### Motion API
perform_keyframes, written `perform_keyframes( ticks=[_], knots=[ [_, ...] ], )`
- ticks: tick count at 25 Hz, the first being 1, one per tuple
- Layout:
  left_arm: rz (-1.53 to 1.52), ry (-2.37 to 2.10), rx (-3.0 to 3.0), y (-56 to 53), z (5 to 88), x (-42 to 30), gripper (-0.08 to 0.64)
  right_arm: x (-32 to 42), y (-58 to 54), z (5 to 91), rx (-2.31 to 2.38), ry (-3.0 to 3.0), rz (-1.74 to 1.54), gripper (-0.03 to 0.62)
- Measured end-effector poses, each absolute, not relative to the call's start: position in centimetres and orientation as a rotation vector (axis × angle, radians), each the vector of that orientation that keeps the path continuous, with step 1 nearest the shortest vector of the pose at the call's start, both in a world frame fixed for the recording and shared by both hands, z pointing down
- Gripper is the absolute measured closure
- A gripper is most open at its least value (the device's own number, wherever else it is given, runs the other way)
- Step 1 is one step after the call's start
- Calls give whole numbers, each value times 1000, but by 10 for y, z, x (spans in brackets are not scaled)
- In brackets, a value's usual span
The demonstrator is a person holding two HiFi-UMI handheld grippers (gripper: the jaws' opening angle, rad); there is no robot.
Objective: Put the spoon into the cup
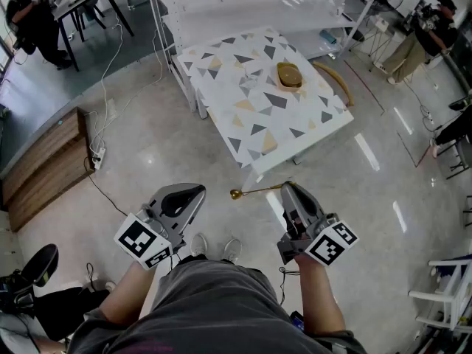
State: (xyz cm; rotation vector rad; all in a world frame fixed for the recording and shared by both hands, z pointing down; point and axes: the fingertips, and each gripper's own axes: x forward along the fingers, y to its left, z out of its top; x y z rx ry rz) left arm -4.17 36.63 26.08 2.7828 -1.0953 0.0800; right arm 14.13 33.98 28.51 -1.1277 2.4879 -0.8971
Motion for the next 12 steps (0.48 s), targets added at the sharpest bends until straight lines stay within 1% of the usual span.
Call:
perform_keyframes(
  ticks=[12],
  knots=[
    [74,-1110,2782,368,260,-21,545,161,339,285,-1109,2483,-906,568]
  ],
)
